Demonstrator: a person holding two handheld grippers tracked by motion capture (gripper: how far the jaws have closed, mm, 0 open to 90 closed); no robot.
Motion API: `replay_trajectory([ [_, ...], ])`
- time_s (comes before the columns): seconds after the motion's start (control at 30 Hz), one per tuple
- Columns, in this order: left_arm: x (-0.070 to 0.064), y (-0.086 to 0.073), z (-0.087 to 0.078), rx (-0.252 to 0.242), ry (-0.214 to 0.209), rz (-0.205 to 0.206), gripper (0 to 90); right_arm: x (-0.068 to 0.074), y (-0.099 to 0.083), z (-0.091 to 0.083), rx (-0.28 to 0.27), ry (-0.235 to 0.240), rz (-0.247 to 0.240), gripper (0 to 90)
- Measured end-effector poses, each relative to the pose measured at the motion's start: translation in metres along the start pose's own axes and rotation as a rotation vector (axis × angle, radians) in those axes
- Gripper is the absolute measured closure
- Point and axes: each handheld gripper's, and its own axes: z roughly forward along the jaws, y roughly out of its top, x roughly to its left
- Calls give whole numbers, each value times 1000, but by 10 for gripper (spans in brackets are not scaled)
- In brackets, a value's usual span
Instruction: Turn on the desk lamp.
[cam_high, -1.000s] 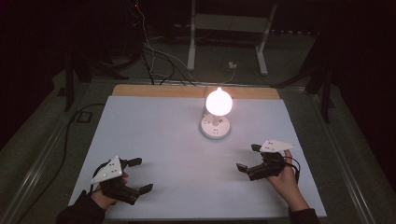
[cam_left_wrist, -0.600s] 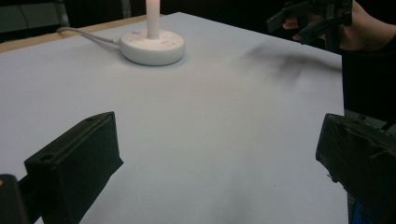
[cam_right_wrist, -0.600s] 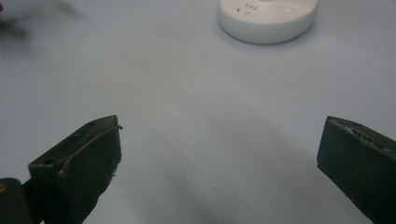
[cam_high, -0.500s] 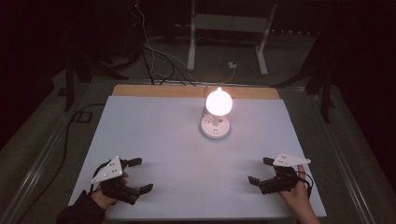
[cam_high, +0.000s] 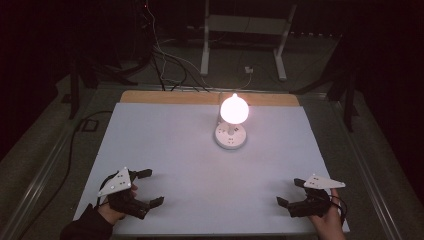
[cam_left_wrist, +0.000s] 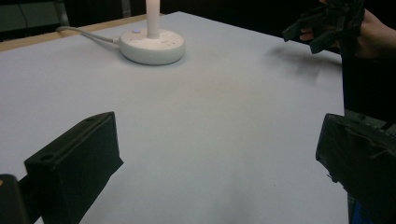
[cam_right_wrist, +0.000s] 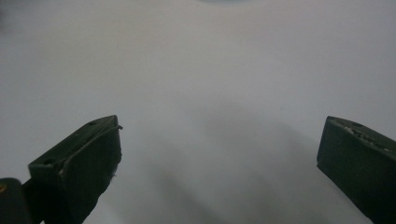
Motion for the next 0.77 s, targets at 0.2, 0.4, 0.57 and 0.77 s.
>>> replay_trajectory([
  [0.2, 0, 0, 1, 2, -3, -1, 3, -4, 3, 4, -15, -15, -8, 0],
  [0.4, 1, 0, 1, 3, -1, -9, 3, 1, 8, 10, -11, 3, -30, 0],
  [0.57, 1, 0, 1, 3, -1, -9, 3, 2, 9, 8, -33, 8, -38, 0],
  [0.77, 2, 0, 1, 2, -2, -10, 3, 1, 9, 10, -27, 5, -37, 0],
])
